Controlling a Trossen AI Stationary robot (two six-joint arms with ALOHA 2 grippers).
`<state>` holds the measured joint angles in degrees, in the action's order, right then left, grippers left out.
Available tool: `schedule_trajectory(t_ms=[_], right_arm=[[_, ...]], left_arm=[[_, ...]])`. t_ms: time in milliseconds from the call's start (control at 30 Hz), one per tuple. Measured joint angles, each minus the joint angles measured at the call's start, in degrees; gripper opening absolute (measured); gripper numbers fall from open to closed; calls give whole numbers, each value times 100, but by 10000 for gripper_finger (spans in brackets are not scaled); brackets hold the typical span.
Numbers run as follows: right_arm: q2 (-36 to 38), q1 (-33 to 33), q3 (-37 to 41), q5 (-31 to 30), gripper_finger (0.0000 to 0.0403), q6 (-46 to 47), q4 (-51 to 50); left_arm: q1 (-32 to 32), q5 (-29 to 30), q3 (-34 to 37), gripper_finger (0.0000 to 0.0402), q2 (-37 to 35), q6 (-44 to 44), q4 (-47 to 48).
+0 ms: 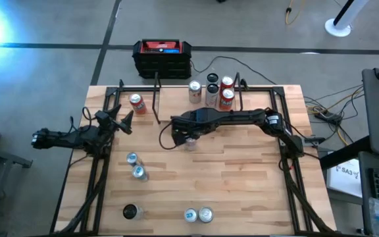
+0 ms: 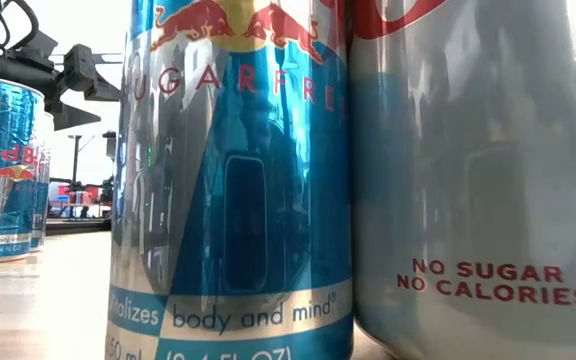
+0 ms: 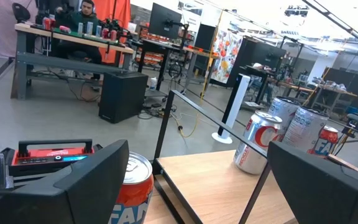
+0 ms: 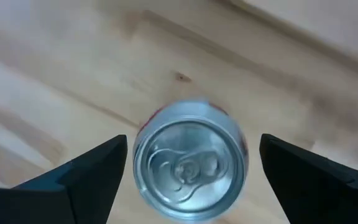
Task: Place canned beverage on shelf
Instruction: Put the top silver soda can on the shelf aligned with the other silver soda can
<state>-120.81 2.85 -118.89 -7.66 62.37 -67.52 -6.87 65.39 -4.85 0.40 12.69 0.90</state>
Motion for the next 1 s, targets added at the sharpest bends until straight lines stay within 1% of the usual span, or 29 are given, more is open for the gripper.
schedule_trajectory(t_ms=[100, 200, 333, 467, 567, 767, 1000], right_arm=[[-11, -62, 2, -2, 350, 1379, -140], [-17, -127, 11, -13, 350, 2424, -236], [-24, -204, 42, -186, 348, 3371, -212], [-26, -213, 75, -290, 336, 4185, -166], [-26, -210, 118, -293, 328, 4455, -87], [-28, -210, 239, -300, 327, 4727, 60], [-26, -210, 394, -296, 327, 4784, 187]], left_arm=[[0, 0, 0, 368, 0, 0, 0], [2, 0, 1, 368, 0, 0, 0], [2, 0, 1, 368, 0, -1, 0], [0, 0, 1, 368, 0, 0, 1], [2, 0, 1, 368, 0, 0, 1], [-1, 0, 1, 368, 0, 0, 1], [-1, 0, 1, 368, 0, 0, 1]])
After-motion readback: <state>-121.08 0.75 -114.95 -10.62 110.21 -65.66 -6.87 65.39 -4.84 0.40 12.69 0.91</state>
